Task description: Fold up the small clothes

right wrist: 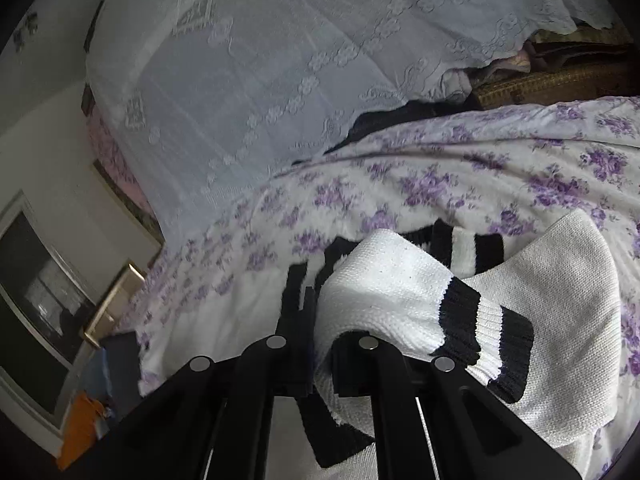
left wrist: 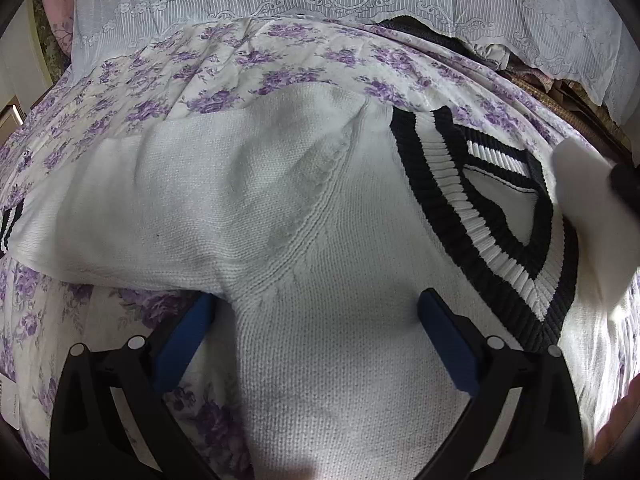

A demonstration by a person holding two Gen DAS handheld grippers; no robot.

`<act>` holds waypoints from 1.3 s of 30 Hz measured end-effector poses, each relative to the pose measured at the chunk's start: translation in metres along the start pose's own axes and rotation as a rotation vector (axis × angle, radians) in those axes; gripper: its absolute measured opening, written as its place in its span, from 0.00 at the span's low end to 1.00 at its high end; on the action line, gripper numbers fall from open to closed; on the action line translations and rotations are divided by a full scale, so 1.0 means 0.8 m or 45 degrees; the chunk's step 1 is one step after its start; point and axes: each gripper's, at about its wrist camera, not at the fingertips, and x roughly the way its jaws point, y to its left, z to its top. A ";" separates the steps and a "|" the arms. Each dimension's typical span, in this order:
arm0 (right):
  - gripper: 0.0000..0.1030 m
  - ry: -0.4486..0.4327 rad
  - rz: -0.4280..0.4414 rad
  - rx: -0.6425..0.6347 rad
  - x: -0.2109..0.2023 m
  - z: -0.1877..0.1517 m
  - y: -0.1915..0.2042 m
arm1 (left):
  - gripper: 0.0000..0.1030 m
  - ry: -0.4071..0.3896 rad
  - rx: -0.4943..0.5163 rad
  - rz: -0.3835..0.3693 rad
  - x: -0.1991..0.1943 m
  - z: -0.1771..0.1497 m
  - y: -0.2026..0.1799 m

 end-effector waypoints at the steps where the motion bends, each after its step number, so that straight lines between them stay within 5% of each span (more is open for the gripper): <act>1: 0.10 0.046 -0.026 -0.036 0.011 -0.006 0.005 | 0.96 0.001 0.002 0.002 0.000 0.000 0.000; 2: 0.12 0.118 -0.070 -0.088 0.027 -0.014 0.010 | 0.96 0.001 0.004 0.005 0.001 0.000 0.000; 4: 0.32 0.267 -0.163 -0.177 0.052 -0.031 0.016 | 0.96 0.001 0.009 0.009 0.001 0.000 -0.001; 9: 0.55 0.223 -0.085 -0.132 0.006 -0.033 0.012 | 0.96 -0.001 0.011 0.005 0.000 -0.002 -0.001; 13: 0.59 0.214 -0.001 -0.080 -0.059 -0.039 -0.015 | 0.96 -0.030 0.031 0.000 -0.010 -0.003 -0.005; 18: 0.59 0.007 -0.185 -0.055 -0.120 -0.025 -0.066 | 0.96 -0.158 0.246 0.089 -0.039 -0.006 -0.051; 20: 0.47 -0.019 -0.260 -0.016 -0.122 -0.015 -0.089 | 0.96 -0.230 0.379 0.190 -0.051 -0.006 -0.085; 23: 0.27 0.008 -0.250 0.097 -0.107 -0.005 -0.124 | 0.96 -0.345 0.571 0.290 -0.065 -0.006 -0.142; 26: 0.25 0.069 -0.260 0.145 -0.080 -0.011 -0.153 | 0.96 -0.392 0.734 0.272 -0.068 -0.010 -0.193; 29: 0.18 0.096 -0.209 0.224 -0.065 -0.025 -0.180 | 0.96 -0.466 0.903 0.376 -0.053 -0.023 -0.240; 34: 0.17 0.083 -0.124 0.307 -0.066 -0.027 -0.193 | 0.94 -0.464 0.931 0.422 -0.018 -0.020 -0.271; 35: 0.18 0.082 -0.115 0.314 -0.066 -0.028 -0.195 | 0.83 -0.466 0.906 0.406 -0.016 -0.016 -0.271; 38: 0.20 0.077 -0.078 0.344 -0.068 -0.029 -0.199 | 0.11 -0.316 0.733 0.281 -0.002 0.007 -0.243; 39: 0.20 0.073 -0.070 0.355 -0.072 -0.030 -0.202 | 0.00 -0.278 0.665 0.238 0.001 0.013 -0.229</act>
